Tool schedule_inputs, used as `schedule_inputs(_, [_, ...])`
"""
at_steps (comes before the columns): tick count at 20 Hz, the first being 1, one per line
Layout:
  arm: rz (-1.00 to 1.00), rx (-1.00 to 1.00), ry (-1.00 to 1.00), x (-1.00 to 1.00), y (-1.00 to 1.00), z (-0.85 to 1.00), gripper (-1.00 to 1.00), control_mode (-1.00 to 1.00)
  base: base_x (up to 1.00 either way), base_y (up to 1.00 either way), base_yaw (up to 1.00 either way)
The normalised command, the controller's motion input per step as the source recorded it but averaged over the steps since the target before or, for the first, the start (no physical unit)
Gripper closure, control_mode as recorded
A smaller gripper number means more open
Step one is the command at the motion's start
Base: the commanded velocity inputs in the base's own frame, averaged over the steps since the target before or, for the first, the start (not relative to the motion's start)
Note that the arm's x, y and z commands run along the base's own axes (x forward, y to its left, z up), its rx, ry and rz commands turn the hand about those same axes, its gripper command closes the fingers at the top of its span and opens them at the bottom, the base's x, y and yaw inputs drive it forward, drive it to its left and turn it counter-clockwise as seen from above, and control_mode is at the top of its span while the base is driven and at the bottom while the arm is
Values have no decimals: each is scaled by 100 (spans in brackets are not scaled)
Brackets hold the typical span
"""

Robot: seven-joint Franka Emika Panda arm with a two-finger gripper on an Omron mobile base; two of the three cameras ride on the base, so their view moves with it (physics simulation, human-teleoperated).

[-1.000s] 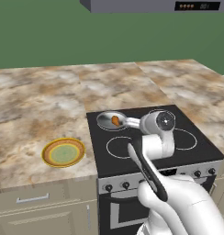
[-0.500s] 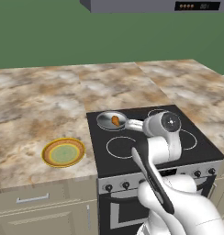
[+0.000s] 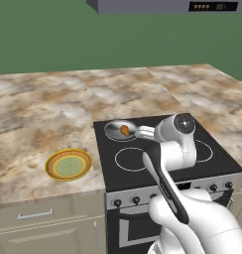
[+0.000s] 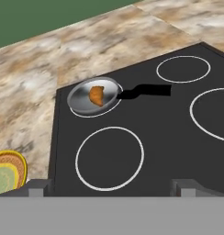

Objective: Pick the croissant and place it on the pan. Then turn on the stove to warm the croissant.

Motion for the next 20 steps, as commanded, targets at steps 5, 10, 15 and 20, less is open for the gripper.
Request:
schedule_inputs(5, [0, 0, 0, 0, 0, 0, -100, -100, 0, 0, 0])
schedule_inputs(10, [0, 0, 0, 0, 0, 0, -100, -100, 0, 0, 0])
schedule_inputs(15, [0, 0, 0, 0, 0, 0, -100, -100, 0, 0, 0])
schedule_inputs(20, [0, 0, 0, -1, 0, 0, -100, -100, 0, 0, 0])
